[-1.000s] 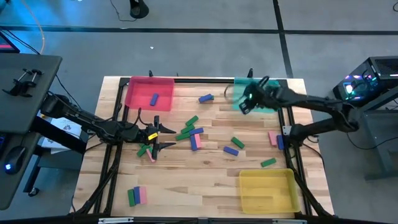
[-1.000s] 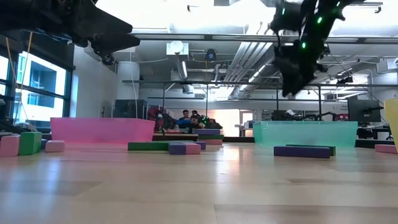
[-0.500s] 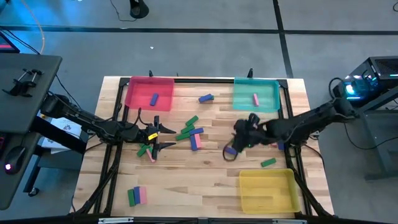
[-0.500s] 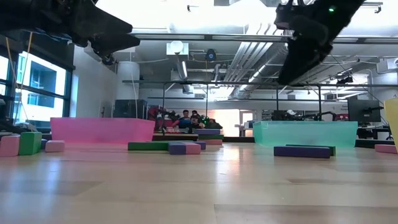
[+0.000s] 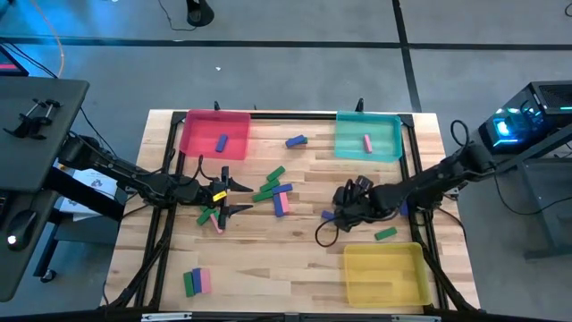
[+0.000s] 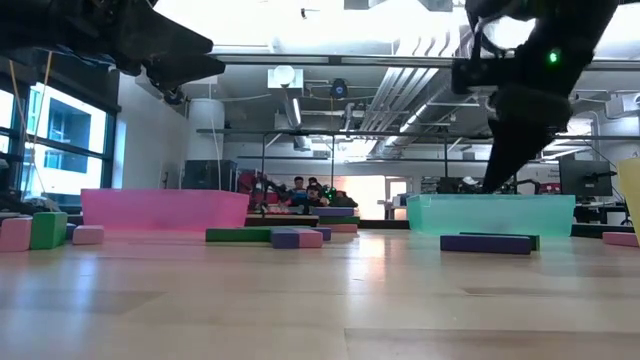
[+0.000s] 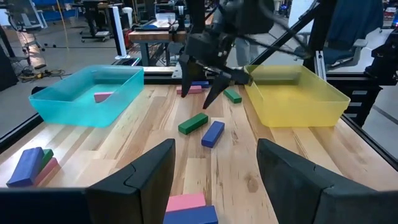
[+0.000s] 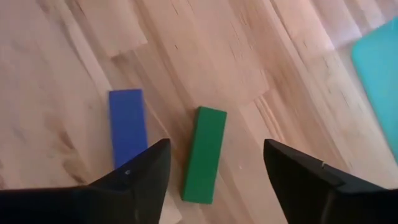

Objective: Sort blocks
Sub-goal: Put the green block into the yellow bin, then put the pink block into the blue bin

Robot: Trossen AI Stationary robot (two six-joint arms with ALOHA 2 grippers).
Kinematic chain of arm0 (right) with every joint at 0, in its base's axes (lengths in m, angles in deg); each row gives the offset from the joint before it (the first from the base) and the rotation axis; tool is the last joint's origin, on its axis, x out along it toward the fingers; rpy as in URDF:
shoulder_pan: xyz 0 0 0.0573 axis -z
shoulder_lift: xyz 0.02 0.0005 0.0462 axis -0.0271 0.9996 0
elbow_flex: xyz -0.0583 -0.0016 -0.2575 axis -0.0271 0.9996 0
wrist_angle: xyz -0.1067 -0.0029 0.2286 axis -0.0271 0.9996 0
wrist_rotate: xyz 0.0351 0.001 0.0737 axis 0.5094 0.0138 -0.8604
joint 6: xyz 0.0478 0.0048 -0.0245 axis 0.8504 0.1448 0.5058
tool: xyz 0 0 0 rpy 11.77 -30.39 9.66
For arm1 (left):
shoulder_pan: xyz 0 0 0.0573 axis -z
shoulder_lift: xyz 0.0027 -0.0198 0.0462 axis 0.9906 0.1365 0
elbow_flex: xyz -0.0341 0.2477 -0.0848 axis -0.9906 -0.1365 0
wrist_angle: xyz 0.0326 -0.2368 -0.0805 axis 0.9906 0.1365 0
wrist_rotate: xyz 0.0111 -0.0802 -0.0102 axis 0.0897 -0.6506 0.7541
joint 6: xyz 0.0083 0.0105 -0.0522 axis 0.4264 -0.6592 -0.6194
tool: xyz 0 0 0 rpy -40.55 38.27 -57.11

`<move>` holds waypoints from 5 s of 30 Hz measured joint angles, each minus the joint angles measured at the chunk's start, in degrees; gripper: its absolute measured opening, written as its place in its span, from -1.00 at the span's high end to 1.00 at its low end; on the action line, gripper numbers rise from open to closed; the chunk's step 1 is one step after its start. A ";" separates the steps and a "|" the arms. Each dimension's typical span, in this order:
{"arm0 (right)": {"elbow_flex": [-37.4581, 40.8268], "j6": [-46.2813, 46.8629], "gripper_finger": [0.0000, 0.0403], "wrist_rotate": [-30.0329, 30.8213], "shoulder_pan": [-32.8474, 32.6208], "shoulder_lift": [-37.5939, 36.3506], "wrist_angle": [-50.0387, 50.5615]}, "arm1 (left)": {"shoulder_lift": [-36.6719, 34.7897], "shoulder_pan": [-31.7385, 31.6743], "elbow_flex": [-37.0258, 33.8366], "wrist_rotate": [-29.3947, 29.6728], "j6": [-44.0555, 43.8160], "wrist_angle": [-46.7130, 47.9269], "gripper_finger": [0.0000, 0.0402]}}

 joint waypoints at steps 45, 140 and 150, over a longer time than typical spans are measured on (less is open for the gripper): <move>-2.90 -1.71 0.64 23.10 -22.88 -7.15 -17.49 | 0.00 -0.01 0.00 0.02 -1.71 0.78 -0.06; 0.85 -42.50 0.28 1.37 -2.59 21.77 -79.51 | 22.36 32.42 31.64 3.91 -51.79 62.65 -0.06; 0.85 -43.58 0.28 1.37 0.32 21.77 -79.41 | 34.25 39.80 36.06 -7.37 -67.26 60.29 0.02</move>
